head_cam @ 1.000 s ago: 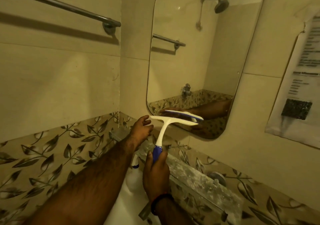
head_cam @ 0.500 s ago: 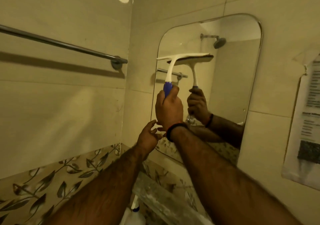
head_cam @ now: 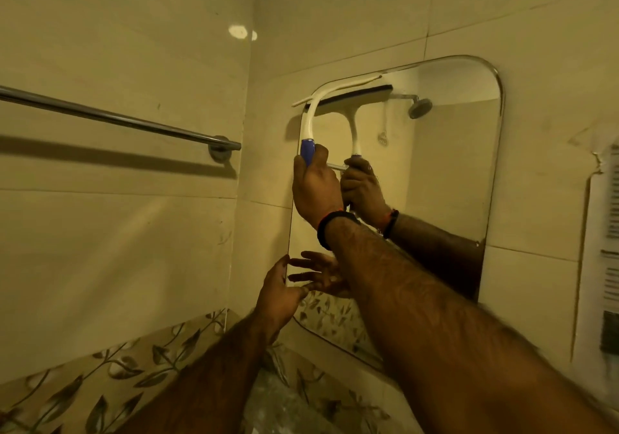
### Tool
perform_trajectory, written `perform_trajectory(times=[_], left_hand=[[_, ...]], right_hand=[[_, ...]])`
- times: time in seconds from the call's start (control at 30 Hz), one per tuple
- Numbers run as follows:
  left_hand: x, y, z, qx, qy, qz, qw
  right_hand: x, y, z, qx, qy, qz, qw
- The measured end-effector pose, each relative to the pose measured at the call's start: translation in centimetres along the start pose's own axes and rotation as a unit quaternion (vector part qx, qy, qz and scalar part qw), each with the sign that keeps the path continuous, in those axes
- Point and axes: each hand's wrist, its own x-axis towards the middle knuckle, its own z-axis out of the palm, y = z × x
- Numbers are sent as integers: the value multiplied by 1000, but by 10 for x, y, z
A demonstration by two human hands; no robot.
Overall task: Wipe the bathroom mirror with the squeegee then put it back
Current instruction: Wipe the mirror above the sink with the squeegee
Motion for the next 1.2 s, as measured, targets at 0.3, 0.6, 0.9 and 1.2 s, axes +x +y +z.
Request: perform_trajectory(times=[0.3,0.6,0.9,1.2], left_hand=[[-7,-18,-4,-32,-41,-34,998],[-15,-28,-3,-74,-43,-60,995],[-24,-51,-20,-131,-18,-115,984],[-46,-58,-22,-95,-4,-164,982]], right_hand=[[14,-3,2,42,10,58,997],[-5,57,-34,-45,-98,-65,992],[-96,34,41,129,-32,198,971],[-149,109,49,-94,-213,182,955]])
